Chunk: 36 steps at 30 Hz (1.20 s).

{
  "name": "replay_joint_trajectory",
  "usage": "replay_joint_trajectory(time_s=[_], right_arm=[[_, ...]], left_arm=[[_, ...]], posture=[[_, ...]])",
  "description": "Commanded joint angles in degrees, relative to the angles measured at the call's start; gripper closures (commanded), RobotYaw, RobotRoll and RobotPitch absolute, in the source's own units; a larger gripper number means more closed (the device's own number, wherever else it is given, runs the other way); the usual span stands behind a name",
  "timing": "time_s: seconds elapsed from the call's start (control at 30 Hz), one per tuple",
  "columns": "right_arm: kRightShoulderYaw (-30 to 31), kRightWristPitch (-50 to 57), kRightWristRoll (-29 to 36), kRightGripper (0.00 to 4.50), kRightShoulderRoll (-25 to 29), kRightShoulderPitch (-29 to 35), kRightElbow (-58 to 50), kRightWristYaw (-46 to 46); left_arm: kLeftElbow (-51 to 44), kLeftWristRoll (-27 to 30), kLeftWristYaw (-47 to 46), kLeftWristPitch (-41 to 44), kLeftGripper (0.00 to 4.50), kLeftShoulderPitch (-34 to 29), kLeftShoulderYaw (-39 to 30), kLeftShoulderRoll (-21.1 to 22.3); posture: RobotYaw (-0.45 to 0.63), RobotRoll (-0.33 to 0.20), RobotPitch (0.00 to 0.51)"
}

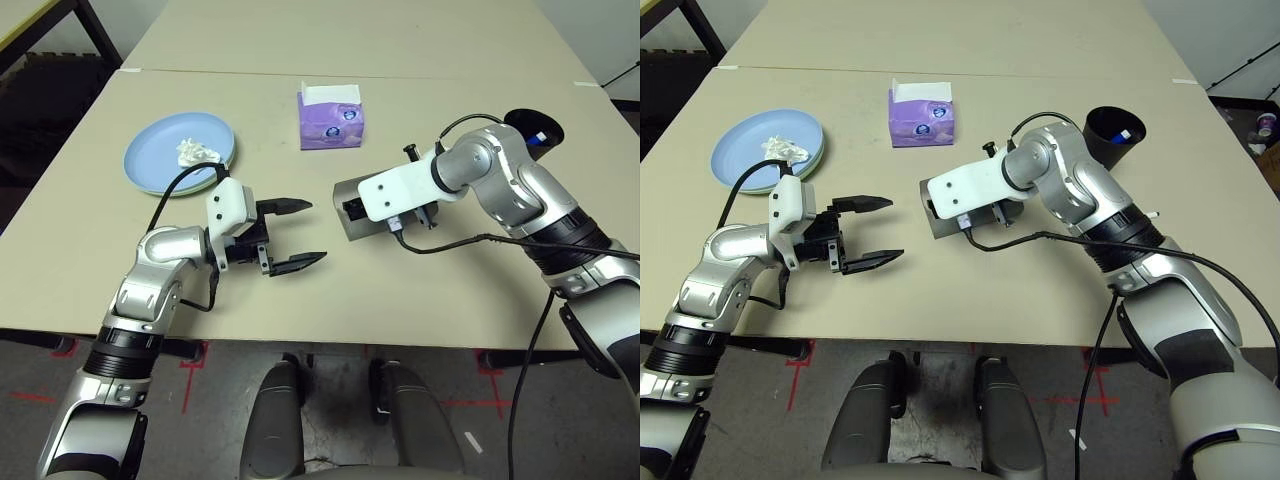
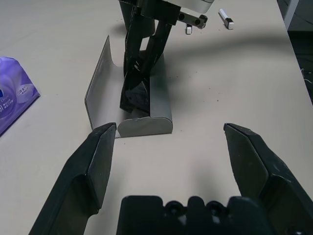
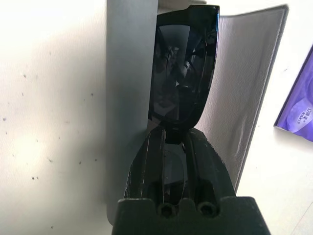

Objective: Organize and tidy the items on the table.

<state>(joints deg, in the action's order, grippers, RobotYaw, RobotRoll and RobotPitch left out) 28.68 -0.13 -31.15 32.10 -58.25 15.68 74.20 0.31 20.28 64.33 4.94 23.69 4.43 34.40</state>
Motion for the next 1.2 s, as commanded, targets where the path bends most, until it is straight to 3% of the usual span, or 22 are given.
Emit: replay_joint_trajectory(time_s=[0.03, 0.47, 0.63, 0.87, 1.2], right_arm=[[1.41, -1.80, -0.13, 3.98, 0.75, -0.50, 1.83, 0.75], [1.40, -2.98, -0.35, 3.98, 0.61, -1.23, 3.39, 2.11], [0.87, -1.02, 0.56, 2.64, 0.17, -1.25, 2.28, 3.63], [0.03, 1.58, 2.60, 0.07, -0.27, -2.92, 2.45, 5.15], [-1.24, 4.99, 7.36, 0.03, 0.78, -5.38, 1.37, 9.18]], left_arm=[[-1.71, 0.21, -0.02, 0.63, 0.00, -0.44, -0.38, 0.43], [-3.20, 0.32, -0.79, 2.12, 0.00, -0.33, -0.52, 0.56], [-3.30, 0.26, -0.87, 2.44, 0.00, -0.20, -0.53, 0.58], [-2.63, 0.06, -0.82, 2.22, 0.00, 0.11, -0.45, 0.43], [-0.47, -0.44, -0.47, 0.84, 0.00, 0.94, -0.30, -0.25]], posture=[[0.03, 0.000, 0.204], [0.03, 0.000, 0.204], [0.03, 0.000, 0.204], [0.02, 0.000, 0.196], [0.00, 0.000, 0.188]])
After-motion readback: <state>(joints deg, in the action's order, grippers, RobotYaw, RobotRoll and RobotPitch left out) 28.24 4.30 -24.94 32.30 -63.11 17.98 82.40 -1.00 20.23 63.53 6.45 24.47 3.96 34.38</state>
